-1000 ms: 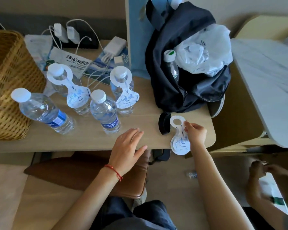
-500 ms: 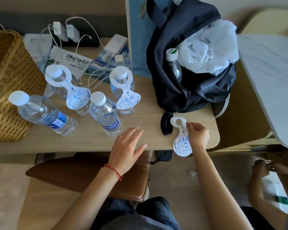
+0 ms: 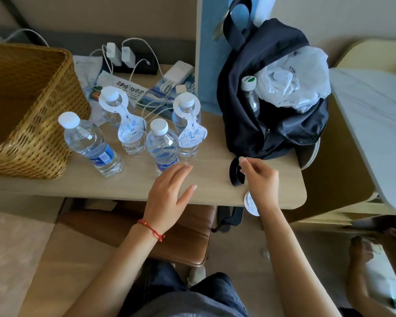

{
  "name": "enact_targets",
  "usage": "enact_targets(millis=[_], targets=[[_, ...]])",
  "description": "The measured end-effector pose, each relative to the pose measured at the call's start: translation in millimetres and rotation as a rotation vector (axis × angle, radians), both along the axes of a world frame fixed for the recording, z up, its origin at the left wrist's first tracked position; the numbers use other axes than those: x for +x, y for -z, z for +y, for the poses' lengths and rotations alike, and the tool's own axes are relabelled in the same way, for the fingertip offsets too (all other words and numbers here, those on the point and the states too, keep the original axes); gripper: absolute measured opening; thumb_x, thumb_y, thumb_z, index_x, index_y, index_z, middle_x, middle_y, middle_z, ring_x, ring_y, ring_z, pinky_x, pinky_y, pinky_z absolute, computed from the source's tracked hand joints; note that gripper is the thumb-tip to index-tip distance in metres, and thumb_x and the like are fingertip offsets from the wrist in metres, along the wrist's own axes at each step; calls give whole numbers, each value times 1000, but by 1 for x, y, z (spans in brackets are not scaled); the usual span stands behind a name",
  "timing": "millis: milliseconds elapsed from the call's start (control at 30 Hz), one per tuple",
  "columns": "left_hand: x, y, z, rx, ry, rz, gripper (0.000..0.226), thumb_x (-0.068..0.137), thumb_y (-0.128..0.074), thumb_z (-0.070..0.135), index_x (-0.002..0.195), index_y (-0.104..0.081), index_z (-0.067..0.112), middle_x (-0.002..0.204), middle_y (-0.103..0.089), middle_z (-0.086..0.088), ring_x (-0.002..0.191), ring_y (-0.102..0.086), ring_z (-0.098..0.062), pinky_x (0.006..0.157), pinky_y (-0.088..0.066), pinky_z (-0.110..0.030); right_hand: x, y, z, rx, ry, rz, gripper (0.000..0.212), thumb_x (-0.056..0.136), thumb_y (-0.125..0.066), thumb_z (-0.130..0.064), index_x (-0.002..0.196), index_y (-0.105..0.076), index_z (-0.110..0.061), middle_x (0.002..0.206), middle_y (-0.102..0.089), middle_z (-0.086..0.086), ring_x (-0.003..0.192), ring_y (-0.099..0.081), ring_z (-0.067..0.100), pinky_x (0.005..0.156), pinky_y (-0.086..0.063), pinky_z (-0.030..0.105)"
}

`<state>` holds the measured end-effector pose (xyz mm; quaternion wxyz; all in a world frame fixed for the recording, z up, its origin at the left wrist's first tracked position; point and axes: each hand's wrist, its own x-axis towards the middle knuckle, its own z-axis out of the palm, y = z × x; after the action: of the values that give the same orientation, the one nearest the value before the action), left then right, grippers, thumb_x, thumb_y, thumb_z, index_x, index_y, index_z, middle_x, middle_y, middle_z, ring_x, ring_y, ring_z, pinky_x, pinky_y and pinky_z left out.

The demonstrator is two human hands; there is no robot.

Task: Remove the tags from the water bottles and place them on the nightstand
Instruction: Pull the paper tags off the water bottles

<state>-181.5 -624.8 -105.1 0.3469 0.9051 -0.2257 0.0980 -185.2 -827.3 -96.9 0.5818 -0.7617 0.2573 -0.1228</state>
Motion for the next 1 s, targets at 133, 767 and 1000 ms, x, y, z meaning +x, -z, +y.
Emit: enact_targets(millis=[133,767,1000], targets=[[-1,-15,13,-75,-71,-68,41,87,-51,29,116,-58,0,116,-62,-14,110,-56,-25,95,-45,-34,6,-17,16,26,-56,-66,8,83,-64,-31,76,-68,-31,67,-67,-11,66,-59,-1,74,-46,24],[100,-74,51,-349,-16,-39,32,87,-59,10,117,-57,0,118,-61,-12,110,-54,-18,95,-41,-23,64,-62,62,-18,-35,-166,10,82,-63,-34,78,-70,-29,71,-70,-10,70,-62,3,76,-51,32],[162,-61,43,-549,173,406,37,86,-60,10,122,-54,9,120,-58,-1,112,-55,-17,95,-45,-26,91,-68,74,-38,57,-143,12,82,-64,-31,71,-69,-33,63,-68,-16,63,-62,0,73,-50,29]])
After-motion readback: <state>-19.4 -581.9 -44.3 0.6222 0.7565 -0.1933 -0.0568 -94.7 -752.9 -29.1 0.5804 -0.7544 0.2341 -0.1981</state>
